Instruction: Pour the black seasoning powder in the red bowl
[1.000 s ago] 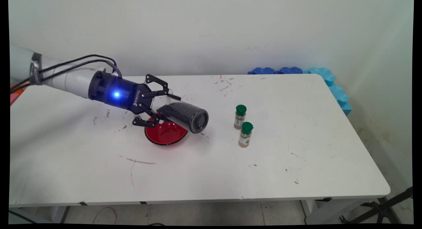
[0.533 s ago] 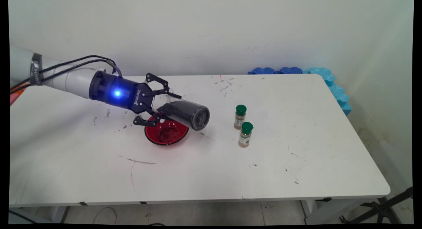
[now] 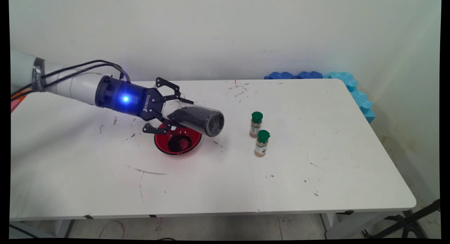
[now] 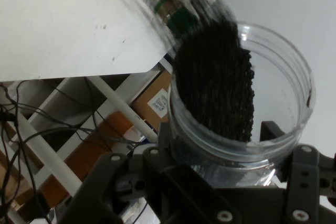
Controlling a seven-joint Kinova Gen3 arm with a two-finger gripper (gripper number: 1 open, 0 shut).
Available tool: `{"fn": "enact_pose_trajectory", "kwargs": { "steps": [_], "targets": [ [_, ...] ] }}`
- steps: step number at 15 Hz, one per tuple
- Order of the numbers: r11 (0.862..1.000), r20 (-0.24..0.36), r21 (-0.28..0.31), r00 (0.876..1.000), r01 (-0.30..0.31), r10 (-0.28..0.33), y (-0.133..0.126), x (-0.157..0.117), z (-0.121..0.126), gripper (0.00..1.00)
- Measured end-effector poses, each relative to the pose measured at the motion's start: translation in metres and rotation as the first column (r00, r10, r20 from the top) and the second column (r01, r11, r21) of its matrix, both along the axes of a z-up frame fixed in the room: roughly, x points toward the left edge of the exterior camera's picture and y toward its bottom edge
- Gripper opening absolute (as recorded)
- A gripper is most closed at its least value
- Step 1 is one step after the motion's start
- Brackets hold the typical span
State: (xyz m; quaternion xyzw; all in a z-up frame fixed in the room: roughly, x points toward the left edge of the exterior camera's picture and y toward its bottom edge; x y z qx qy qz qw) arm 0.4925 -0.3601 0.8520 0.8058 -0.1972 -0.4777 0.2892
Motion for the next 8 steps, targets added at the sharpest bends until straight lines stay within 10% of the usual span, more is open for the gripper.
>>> {"fn": "enact_pose_trajectory", "kwargs": {
  "steps": [8],
  "targets": [
    [1.000,-0.006,0.015,1.000,-0.016,0.016,-0.0007,0.0006,-0.0015,0.00]
  ]
}}
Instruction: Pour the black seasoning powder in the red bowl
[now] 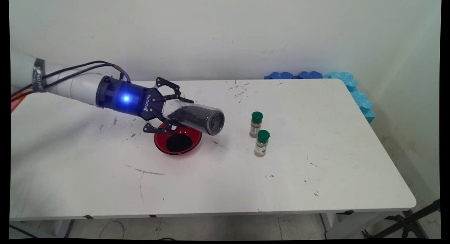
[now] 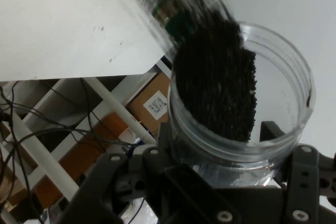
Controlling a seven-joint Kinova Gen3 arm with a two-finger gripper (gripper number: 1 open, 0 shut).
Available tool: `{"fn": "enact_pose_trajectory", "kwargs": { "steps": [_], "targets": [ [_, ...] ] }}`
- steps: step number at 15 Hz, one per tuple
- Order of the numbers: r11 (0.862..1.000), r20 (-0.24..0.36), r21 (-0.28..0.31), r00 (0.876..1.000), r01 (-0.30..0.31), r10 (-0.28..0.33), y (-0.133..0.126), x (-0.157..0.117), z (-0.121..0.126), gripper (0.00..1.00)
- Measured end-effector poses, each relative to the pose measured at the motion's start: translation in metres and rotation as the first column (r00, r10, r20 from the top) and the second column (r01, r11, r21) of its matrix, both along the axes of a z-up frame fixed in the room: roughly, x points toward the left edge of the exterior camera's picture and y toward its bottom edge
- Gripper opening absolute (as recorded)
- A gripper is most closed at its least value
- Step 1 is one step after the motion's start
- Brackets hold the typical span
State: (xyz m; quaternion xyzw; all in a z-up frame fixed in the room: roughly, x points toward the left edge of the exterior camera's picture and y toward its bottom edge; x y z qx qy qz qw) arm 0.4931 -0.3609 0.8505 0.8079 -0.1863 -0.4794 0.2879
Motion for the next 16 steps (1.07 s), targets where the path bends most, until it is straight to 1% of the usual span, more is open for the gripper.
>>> {"fn": "enact_pose_trajectory", "kwargs": {
  "steps": [7,10,13,15,16],
  "targets": [
    [1.000,-0.005,0.008,1.000,-0.010,0.010,-0.0004,-0.0002,-0.0006,0.00],
    [1.000,0.000,-0.001,1.000,-0.002,0.002,-0.0004,-0.0003,-0.0008,0.00],
    [0.998,0.027,-0.049,0.999,0.028,-0.027,-0.0015,0.0003,-0.0009,0.00],
    [0.992,0.061,-0.108,0.996,0.069,-0.063,-0.0035,0.0004,-0.0004,0.00],
    [0.988,0.072,-0.127,0.995,0.083,-0.074,-0.0041,0.0005,-0.0001,0.00]
  ]
}}
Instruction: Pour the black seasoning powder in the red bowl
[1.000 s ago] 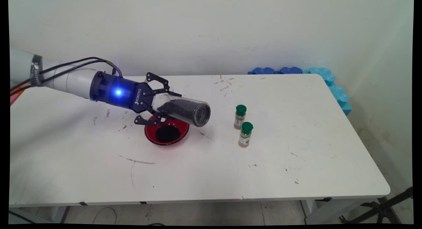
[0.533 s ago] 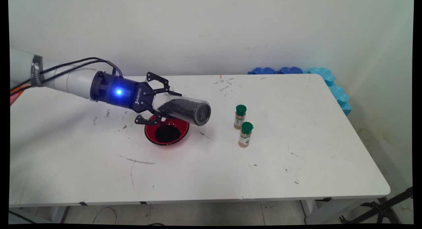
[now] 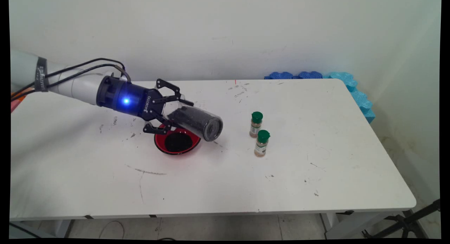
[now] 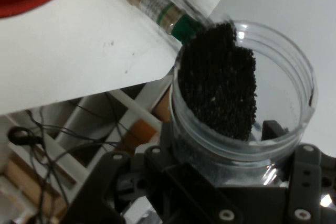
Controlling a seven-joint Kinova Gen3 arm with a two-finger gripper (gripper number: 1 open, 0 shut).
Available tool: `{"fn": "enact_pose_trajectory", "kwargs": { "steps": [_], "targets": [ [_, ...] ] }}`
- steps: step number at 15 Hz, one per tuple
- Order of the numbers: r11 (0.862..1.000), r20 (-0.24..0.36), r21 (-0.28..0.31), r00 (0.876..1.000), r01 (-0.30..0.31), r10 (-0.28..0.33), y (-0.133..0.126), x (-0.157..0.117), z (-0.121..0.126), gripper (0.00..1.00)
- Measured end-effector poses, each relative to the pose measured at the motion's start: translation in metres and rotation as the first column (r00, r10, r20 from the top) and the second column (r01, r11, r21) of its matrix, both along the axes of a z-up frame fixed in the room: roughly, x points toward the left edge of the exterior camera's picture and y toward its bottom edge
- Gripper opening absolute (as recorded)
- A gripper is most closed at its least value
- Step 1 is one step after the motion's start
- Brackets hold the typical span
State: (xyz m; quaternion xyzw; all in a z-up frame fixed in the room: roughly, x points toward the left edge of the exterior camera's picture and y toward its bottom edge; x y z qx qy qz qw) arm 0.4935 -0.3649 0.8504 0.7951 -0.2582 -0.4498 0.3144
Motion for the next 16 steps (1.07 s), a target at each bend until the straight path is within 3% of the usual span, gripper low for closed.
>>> {"fn": "enact_pose_trajectory", "kwargs": {
  "steps": [4,9,13,15,16],
  "targets": [
    [0.991,0.062,-0.112,0.996,0.073,-0.066,-0.004,0.000,0.002,0.00],
    [0.955,0.144,-0.244,0.980,0.168,-0.136,-0.009,-0.001,0.006,0.00],
    [0.916,0.203,-0.327,0.964,0.233,-0.172,-0.013,-0.001,0.011,0.00],
    [0.891,0.236,-0.366,0.953,0.270,-0.192,-0.015,-0.001,0.014,0.00],
    [0.869,0.261,-0.394,0.943,0.300,-0.208,-0.016,-0.001,0.016,0.00]
  ]
}}
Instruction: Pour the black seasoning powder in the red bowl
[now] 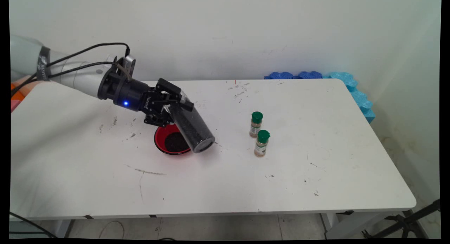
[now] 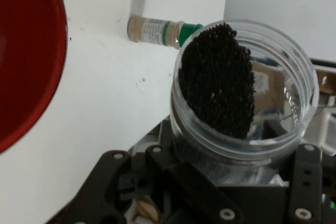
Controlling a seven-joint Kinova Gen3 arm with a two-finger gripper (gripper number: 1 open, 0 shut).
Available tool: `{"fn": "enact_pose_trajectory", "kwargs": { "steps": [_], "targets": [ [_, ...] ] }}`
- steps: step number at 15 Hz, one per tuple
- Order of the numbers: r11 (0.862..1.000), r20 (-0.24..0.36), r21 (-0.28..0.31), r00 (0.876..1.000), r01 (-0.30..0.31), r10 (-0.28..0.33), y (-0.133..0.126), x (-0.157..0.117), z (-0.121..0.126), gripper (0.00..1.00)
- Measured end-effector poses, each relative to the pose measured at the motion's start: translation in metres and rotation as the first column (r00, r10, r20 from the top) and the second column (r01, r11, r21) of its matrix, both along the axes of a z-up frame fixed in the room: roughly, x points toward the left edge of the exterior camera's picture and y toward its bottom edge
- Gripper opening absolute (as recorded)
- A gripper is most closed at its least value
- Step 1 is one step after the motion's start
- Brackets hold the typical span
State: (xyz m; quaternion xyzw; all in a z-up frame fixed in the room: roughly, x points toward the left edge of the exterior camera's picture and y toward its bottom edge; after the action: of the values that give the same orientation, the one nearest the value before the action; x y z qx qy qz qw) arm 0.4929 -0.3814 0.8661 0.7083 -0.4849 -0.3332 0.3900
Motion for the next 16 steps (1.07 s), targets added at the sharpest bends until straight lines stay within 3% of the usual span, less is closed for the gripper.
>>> {"fn": "enact_pose_trajectory", "kwargs": {
  "steps": [2,4,7,9,11,14,16],
  "targets": [
    [0.995,0.032,-0.080,0.998,0.056,-0.054,-0.002,0.000,0.005,0.00],
    [0.981,0.064,-0.160,0.992,0.114,-0.105,-0.002,-0.001,0.012,0.00],
    [0.949,0.118,-0.254,0.980,0.186,-0.161,-0.003,0.000,0.020,0.00],
    [0.919,0.161,-0.316,0.968,0.234,-0.191,-0.005,0.000,0.026,0.00],
    [0.882,0.203,-0.378,0.955,0.282,-0.218,-0.006,-0.001,0.033,0.00],
    [0.805,0.275,-0.468,0.926,0.364,-0.259,-0.006,-0.004,0.042,0.00],
    [0.735,0.333,-0.526,0.898,0.429,-0.287,-0.006,-0.007,0.048,0.00]
  ]
}}
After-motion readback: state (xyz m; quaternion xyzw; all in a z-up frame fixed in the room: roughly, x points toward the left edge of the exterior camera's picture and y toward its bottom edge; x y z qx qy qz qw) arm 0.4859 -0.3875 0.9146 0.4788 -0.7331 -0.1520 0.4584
